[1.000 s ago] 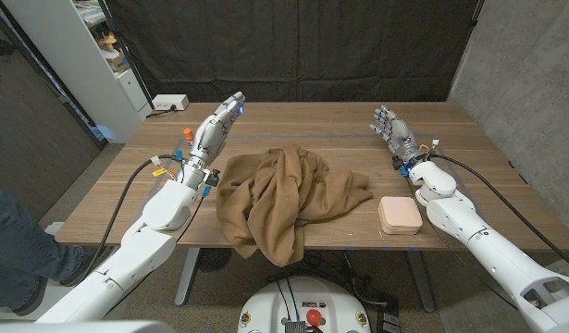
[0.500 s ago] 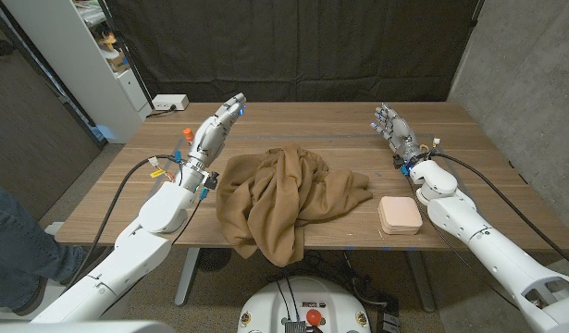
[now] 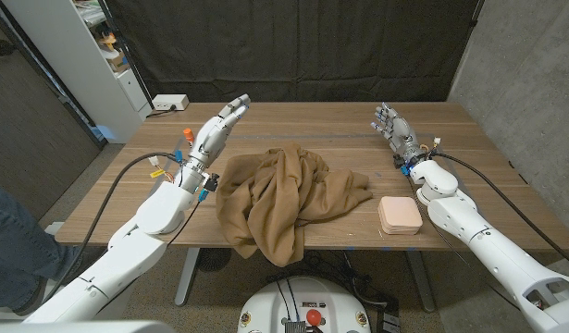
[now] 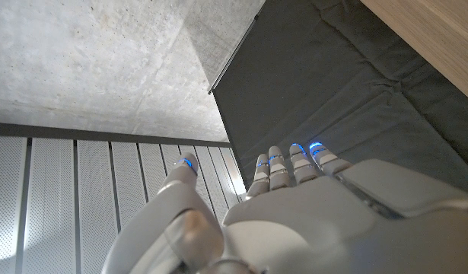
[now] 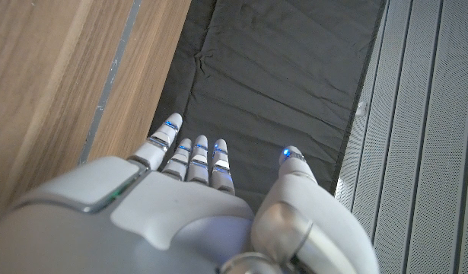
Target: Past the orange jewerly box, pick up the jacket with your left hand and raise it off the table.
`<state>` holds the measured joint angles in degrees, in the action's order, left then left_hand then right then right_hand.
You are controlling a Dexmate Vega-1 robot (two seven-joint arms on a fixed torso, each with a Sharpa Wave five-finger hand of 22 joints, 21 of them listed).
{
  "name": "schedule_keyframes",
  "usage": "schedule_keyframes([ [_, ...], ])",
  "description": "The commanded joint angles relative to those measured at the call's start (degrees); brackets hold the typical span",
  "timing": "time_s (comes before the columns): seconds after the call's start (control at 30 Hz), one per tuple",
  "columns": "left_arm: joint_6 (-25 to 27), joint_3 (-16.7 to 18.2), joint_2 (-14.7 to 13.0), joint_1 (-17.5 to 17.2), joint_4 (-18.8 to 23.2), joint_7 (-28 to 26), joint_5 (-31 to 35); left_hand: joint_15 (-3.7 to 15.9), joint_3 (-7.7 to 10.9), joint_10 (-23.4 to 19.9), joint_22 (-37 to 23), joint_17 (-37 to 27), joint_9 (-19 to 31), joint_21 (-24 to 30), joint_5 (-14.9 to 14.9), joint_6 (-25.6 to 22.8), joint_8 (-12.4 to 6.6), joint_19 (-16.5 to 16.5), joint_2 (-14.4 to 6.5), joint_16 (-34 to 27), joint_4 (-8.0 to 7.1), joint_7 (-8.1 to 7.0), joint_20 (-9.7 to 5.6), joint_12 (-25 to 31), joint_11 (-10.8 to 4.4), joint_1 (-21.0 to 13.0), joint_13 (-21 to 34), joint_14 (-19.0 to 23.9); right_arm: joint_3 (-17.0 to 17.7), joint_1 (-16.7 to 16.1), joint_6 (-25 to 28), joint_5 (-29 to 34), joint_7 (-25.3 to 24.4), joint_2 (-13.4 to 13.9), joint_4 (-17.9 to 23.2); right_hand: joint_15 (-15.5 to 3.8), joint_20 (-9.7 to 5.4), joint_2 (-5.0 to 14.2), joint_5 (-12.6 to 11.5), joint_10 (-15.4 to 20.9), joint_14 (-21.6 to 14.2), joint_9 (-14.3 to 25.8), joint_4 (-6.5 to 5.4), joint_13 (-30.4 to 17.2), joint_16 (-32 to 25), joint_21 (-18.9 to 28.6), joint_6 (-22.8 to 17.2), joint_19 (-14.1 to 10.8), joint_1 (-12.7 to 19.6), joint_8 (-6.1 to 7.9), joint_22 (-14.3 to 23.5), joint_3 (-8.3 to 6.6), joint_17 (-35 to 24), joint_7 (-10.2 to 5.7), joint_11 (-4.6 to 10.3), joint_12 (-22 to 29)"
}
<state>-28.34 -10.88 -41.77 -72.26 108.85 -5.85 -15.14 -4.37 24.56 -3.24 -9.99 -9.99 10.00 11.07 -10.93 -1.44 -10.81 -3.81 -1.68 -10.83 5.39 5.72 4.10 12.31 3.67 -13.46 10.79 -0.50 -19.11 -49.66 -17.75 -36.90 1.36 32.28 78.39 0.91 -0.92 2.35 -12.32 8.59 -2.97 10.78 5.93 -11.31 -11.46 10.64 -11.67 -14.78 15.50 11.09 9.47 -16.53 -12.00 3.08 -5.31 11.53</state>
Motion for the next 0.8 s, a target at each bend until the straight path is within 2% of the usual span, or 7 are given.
schedule_keyframes([
  [0.03, 0.8, 1.3, -1.2, -1.1, 2.3, -0.4, 3.6, -0.1, 0.22, -0.4, -0.3, -0.3, 0.2, 0.2, 0.1, -0.3, -0.02, -0.1, 0.0, 0.0, 0.23, -0.02, 0.4, 0.1, -0.02, -0.5, 0.2, 0.1, 0.2, -0.5, 0.2, 0.0, -0.8, 0.0, 0.8, -0.04, 0.02, 0.3, -0.2, 0.6, -0.5, 0.2, 0.11, -0.1, -0.3, 0.4, -0.5, -0.5, 0.3, 0.22, 0.3, -0.08, -0.2, -0.19, 0.1, 0.1],
  [0.8, 0.9, 2.6, -2.0, -2.2, 4.0, -0.3, 7.2, 0.07, 0.26, -0.4, -0.3, -0.3, 0.2, 0.1, 0.1, -0.5, -0.04, -0.2, -0.2, 0.0, 0.5, -0.21, 0.55, 0.0, -0.22, -0.7, 0.2, 0.1, -0.5, 0.5, -0.3, 0.6, -0.7, -1.0, -0.3, -0.04, 0.05, 0.34, -0.2, 0.7, -0.6, 0.2, 0.16, -0.1, -0.3, 0.4, -0.5, -0.5, 0.3, 0.23, 0.3, -0.08, -0.1, -0.23, 0.12, 0.1],
])
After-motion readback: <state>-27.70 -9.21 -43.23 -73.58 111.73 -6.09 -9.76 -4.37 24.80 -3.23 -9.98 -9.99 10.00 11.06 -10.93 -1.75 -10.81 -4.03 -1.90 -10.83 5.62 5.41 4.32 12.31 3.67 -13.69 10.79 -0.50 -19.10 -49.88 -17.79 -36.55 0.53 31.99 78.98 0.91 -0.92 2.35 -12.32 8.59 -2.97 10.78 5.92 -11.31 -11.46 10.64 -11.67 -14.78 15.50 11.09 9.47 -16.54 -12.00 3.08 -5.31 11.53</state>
